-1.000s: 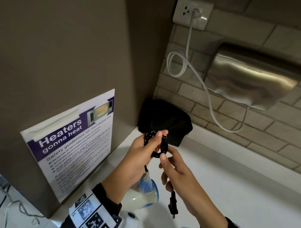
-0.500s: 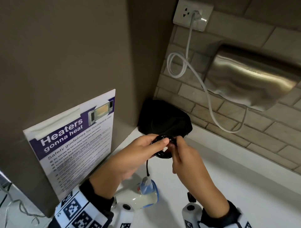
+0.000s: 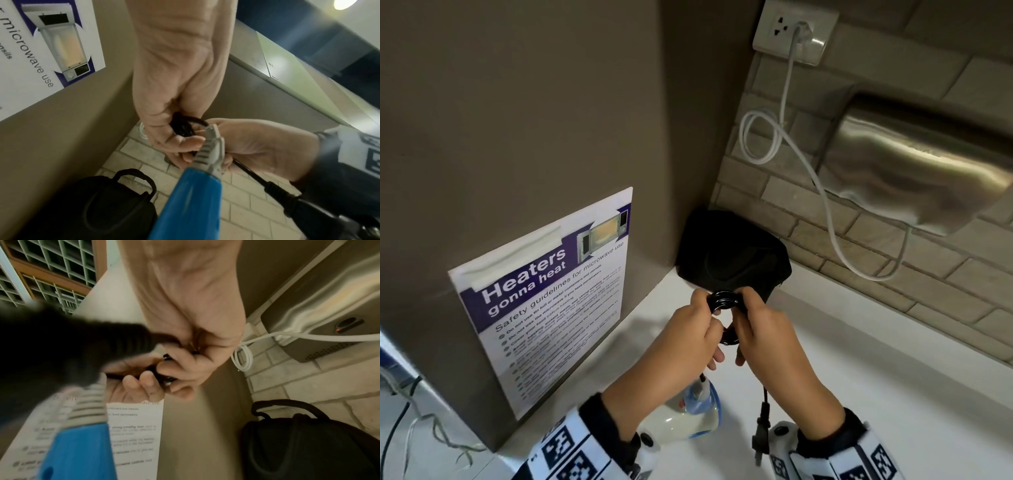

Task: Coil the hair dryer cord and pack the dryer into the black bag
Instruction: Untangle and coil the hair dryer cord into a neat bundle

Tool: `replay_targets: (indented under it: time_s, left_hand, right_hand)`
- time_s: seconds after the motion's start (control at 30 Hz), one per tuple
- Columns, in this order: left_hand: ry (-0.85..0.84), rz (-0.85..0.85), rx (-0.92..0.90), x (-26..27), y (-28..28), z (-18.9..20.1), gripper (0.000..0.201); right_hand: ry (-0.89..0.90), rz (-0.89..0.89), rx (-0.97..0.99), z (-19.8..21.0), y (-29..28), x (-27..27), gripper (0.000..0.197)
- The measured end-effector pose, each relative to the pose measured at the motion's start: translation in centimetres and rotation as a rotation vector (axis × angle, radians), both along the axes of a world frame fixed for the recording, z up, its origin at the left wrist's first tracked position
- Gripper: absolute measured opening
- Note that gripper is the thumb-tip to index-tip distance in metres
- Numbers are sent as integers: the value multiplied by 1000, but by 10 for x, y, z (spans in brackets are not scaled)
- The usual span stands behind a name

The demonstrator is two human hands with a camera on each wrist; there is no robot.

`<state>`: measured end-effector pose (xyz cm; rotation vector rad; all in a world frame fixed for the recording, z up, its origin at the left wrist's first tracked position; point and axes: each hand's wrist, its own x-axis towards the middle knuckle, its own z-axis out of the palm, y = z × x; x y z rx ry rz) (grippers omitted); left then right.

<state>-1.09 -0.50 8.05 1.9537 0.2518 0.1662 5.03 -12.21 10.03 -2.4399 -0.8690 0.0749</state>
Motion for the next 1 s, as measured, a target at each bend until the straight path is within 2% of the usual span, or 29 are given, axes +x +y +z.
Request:
replay_targets:
  time_s: [0.13, 0.2, 0.23, 0.37, 0.43, 0.53, 0.6, 0.7, 0.8, 1.0]
  left_hand:
    - [6, 43, 82, 3, 4, -2, 5]
    - [-3, 46, 94, 4, 8, -2, 11]
    - [2, 33, 30, 5, 11, -1, 16]
    - [61, -139, -484, 0, 27, 6, 23]
    - [42, -207, -658, -4, 34, 7, 28]
    - [-39, -131, -848, -4, 40, 9, 32]
    - [-82, -108, -907, -4, 38, 10, 30]
    - [-109, -98, -905, -4, 32, 9, 31]
    - [-107, -45, -882, -2, 30, 5, 28]
    - [-168, 100, -629, 2, 21, 3, 27]
  right_hand:
    - [-78, 45, -29, -5, 3, 0, 12]
    - [-70, 63, -32, -5, 2, 2, 10]
    - [-69, 70, -26, -4, 1, 4, 12]
    - [-51, 105, -64, 0, -7, 9, 29]
    - [-13, 124, -85, 1, -15, 10, 34]
    - [-49, 136, -25, -1, -27, 13, 26]
    - [-41, 116, 75, -7, -34, 14, 23]
    - [40, 86, 158, -19, -39, 17, 27]
    - [42, 20, 95, -30, -40, 21, 31]
    - [-103, -62, 7, -57, -34, 25, 23]
